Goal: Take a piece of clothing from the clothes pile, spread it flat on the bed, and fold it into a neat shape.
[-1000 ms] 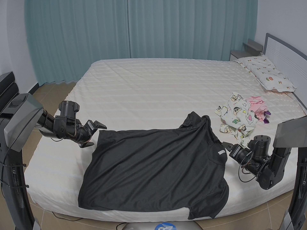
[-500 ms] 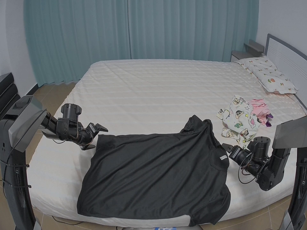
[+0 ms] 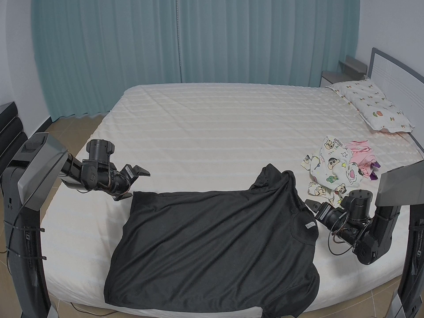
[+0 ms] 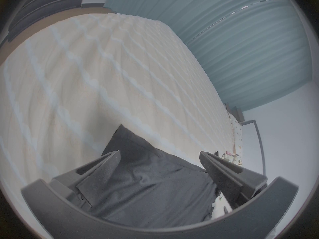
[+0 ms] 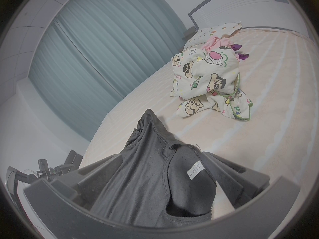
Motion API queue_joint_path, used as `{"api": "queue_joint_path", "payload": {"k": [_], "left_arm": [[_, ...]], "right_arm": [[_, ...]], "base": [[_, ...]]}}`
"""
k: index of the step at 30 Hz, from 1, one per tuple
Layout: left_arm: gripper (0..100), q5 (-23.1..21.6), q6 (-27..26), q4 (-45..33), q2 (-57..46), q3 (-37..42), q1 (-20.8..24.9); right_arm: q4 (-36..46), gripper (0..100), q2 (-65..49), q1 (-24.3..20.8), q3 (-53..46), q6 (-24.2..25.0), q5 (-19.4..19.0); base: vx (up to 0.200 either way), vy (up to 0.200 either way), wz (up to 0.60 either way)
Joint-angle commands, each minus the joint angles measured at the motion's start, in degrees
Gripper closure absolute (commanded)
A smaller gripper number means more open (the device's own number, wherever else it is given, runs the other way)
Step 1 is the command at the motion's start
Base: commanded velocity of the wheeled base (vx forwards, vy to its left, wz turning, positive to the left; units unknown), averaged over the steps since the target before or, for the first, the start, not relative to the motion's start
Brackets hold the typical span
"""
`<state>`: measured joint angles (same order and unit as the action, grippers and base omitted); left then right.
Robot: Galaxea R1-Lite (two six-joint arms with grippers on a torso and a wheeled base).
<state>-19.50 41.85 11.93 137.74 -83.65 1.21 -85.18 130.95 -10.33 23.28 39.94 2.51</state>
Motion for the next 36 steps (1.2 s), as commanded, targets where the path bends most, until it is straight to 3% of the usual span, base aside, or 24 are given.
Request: {"api": "queue_joint_path", "payload": {"k": [1,9,15,22,23,31,36], "left_arm": [[0,0.4,-1.4,0.1,3.1,-1.5,0.1],[0,1.7,-3.2,0.2,6.8,-5.0,0.1],[0,6.8,-5.1,0.1,10.2,-9.0,0.4],[0,6.9,-5.2,0.0,10.9,-9.5,0.6],[100,6.9,-5.3,-0.1,11.0,-9.5,0.6],[100,7.5,-6.6,-0.2,11.4,-11.1,0.2],[100,11.9,-6.3,-0.1,11.8,-14.3,-1.1]], "right_arm": [[-0.1,0,0.4,0.0,-0.2,0.1,-0.1],[-0.2,0,1.0,0.0,-0.2,0.1,-0.1],[-0.2,0,1.1,0.0,-0.2,0.1,-0.1],[-0.2,0,1.1,-0.1,-0.1,0.1,-0.1],[-0.2,0,1.1,0.0,-0.1,0.1,-0.1],[-0.4,0,1.9,0.0,0.0,0.1,-0.1],[-1.0,0,2.3,0.0,-0.1,0.1,0.0]], "base": [[0.000,0.000,0.00],[0.000,0.000,0.00],[0.000,0.000,0.00],[0.000,0.000,0.00],[0.000,0.000,0.00],[0.000,0.000,0.00],[0.000,0.000,0.00]]}}
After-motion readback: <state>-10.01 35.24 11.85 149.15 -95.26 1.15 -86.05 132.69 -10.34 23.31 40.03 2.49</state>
